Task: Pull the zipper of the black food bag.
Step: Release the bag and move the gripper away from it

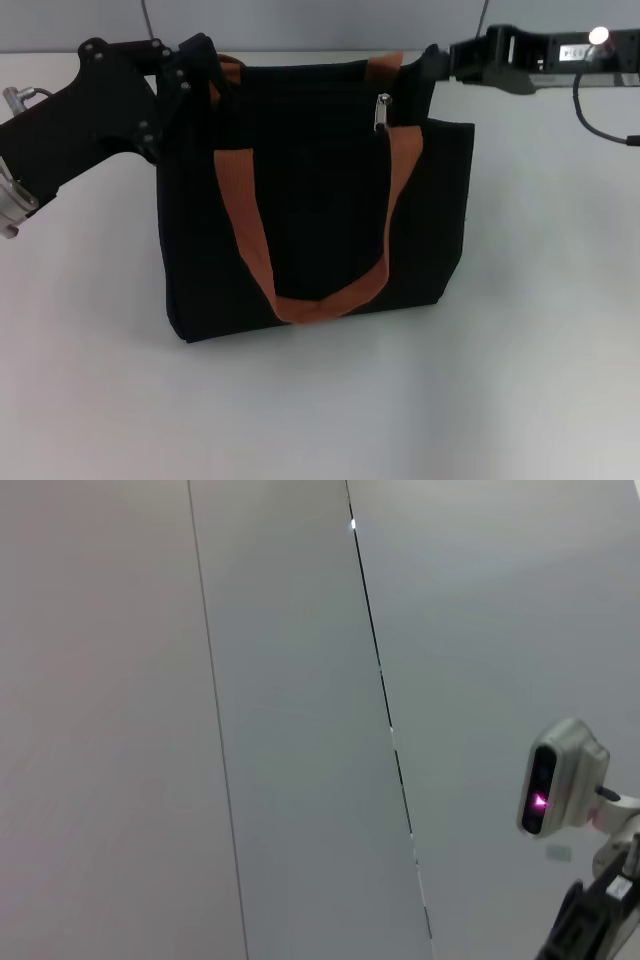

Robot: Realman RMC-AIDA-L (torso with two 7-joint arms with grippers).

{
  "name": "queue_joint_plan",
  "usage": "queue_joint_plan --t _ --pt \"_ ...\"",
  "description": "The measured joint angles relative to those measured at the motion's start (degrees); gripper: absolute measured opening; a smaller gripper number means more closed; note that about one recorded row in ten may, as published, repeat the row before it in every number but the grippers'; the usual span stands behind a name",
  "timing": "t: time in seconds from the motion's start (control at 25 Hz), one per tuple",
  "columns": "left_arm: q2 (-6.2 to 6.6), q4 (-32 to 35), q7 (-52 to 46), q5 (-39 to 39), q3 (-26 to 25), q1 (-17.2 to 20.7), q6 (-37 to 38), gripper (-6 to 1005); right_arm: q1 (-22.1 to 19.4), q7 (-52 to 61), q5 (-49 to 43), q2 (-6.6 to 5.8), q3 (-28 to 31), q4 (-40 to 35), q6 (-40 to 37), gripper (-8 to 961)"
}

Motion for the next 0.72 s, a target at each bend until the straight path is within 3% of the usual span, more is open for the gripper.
queue_joint_plan --t 0.2,0.32,0.6,0.72 --pt "-0.02 -0.1 -0.2 -0.1 0.0 0.1 -0.1 74 -0.9 -6.6 7.2 -0.21 0.6 2.3 -1.6 109" --pt "-0.05 -0.4 -2.9 -1.1 -0.2 0.6 -0.3 75 -1.4 -15.0 12.9 -0.33 0.6 7.4 -2.7 156" --pt "0.08 -0.1 -8.1 -1.5 -0.2 2.4 -1.4 76 -1.8 -27.3 19.0 -0.83 0.7 15.3 -5.1 370" --pt "0.53 0.9 -11.6 -1.5 -0.2 3.6 -1.7 210 -2.1 -35.6 20.1 -0.47 0.7 17.8 -7.2 435"
